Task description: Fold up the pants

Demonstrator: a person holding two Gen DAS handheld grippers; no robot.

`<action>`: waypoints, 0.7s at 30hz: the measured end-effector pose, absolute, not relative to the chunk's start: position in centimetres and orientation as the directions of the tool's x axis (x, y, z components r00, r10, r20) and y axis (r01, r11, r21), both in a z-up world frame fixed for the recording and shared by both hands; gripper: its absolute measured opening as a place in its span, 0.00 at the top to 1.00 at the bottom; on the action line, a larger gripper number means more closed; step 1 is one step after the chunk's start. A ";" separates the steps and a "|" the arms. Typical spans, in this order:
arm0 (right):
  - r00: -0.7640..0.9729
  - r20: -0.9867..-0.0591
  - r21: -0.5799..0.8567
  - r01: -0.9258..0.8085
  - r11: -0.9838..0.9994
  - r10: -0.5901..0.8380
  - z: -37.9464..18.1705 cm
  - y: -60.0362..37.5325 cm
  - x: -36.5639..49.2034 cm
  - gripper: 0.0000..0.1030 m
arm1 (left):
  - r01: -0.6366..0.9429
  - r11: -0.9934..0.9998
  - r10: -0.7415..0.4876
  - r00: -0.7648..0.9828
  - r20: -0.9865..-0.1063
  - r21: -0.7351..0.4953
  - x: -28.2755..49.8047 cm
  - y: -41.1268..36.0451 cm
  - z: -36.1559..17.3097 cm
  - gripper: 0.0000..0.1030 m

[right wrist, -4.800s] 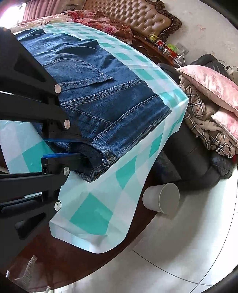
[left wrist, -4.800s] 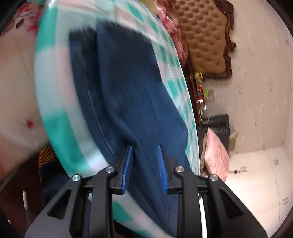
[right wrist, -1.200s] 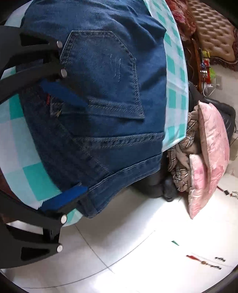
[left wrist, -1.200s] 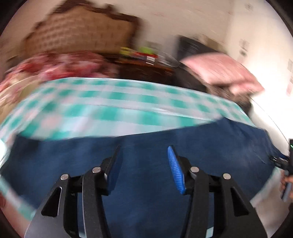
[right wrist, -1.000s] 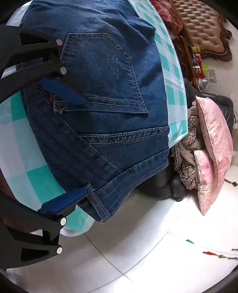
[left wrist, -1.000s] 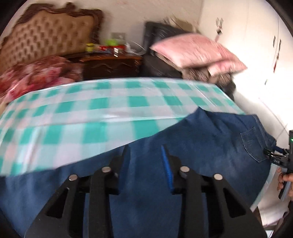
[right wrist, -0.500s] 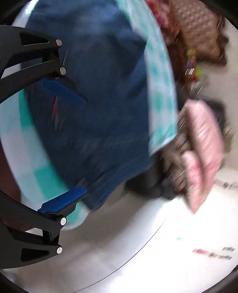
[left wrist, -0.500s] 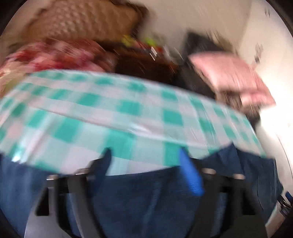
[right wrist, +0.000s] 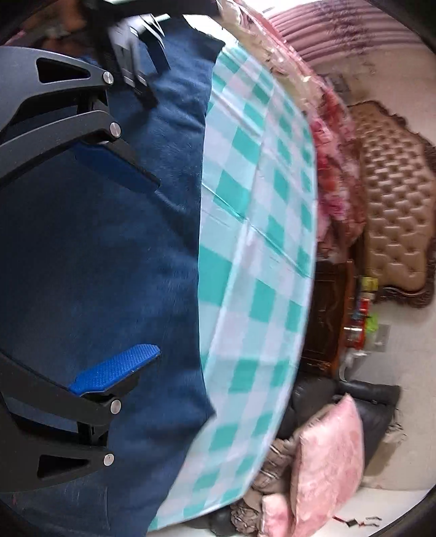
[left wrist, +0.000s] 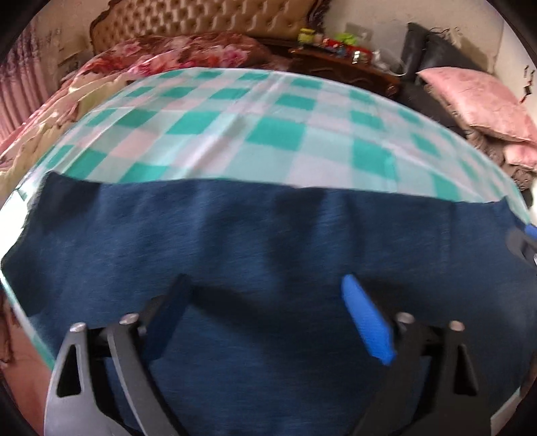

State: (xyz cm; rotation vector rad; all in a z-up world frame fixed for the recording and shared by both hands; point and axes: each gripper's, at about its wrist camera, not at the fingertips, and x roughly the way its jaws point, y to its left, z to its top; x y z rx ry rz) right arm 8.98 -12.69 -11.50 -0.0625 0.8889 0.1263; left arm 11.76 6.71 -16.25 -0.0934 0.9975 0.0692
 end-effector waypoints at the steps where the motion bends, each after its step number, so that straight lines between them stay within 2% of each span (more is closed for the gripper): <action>1: 0.610 -0.788 0.006 -0.132 0.991 0.086 -12.2 -12.3 9.7 0.14 | -0.104 0.994 0.031 0.544 -0.839 -0.030 11.5 6.8 -16.3 0.05; 2: 0.596 -0.799 -0.003 -0.132 0.991 0.077 -13.0 -11.7 10.7 0.14 | -0.110 0.994 0.044 0.549 -0.835 -0.020 11.3 7.0 -16.2 0.02; 7: 0.541 -0.841 -0.103 -0.110 0.989 -0.028 -16.2 -11.0 12.8 0.14 | -0.140 0.989 0.041 0.569 -0.822 -0.047 10.4 7.8 -16.3 0.02; 8: 0.544 -0.839 -0.090 -0.108 0.990 -0.017 -16.4 -11.3 12.9 0.11 | -0.128 0.991 0.045 0.578 -0.815 -0.037 10.3 7.7 -16.3 0.02; 11: 0.554 -0.832 -0.038 -0.090 0.995 0.019 -16.7 -12.1 13.0 0.05 | -0.033 0.999 0.032 0.611 -0.791 0.015 10.1 7.4 -16.2 0.02; 17: 0.562 -0.827 -0.049 -0.086 0.995 0.008 -17.0 -12.0 13.0 0.05 | 0.090 0.996 -0.058 0.576 -0.816 -0.007 11.7 8.5 -16.4 0.01; 19: 0.565 -0.825 -0.053 -0.082 0.995 0.003 -17.1 -11.9 12.9 0.05 | 0.120 0.992 -0.035 0.577 -0.816 0.042 12.8 9.2 -16.3 0.01; 21: 0.566 -0.825 -0.052 -0.081 0.995 0.003 -17.1 -11.9 12.9 0.05 | 0.149 0.988 -0.051 0.569 -0.821 0.041 13.8 10.1 -16.4 0.01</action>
